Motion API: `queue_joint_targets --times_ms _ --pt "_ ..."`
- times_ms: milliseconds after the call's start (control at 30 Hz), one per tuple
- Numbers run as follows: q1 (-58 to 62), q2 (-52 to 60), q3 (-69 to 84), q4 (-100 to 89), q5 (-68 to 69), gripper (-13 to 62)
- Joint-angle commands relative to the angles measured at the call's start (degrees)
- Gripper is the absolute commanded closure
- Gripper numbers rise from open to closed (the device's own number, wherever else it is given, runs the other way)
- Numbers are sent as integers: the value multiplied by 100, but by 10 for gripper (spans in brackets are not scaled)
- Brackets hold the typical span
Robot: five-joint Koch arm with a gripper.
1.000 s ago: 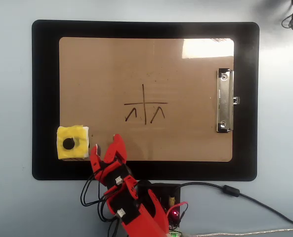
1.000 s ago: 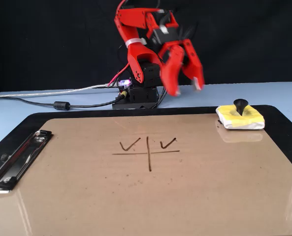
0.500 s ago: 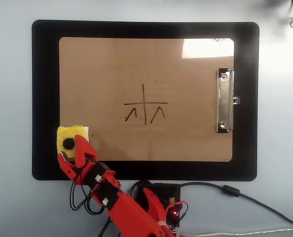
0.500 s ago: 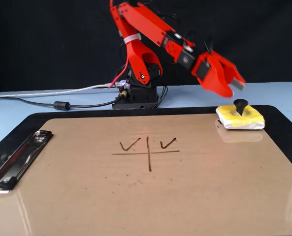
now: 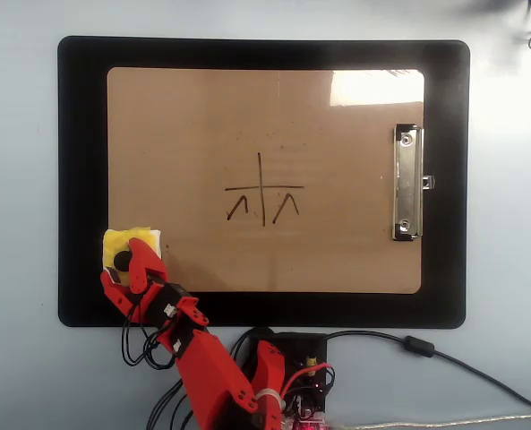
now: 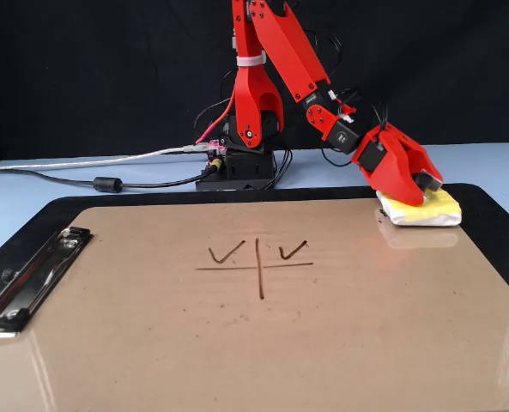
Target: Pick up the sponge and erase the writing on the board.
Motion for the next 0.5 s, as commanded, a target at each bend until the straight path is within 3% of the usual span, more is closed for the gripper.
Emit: queue_joint_targets --times_ms 0,133,300,433,467 --pt "-79 -176 -114 -431 -149 172" --pt "-62 -439 -158 -650 -114 218" --pt "88 -422 -123 -905 -9 405" --pt "246 -396 -70 -923 149 432" --pt "255 -378 -62 -940 149 473"
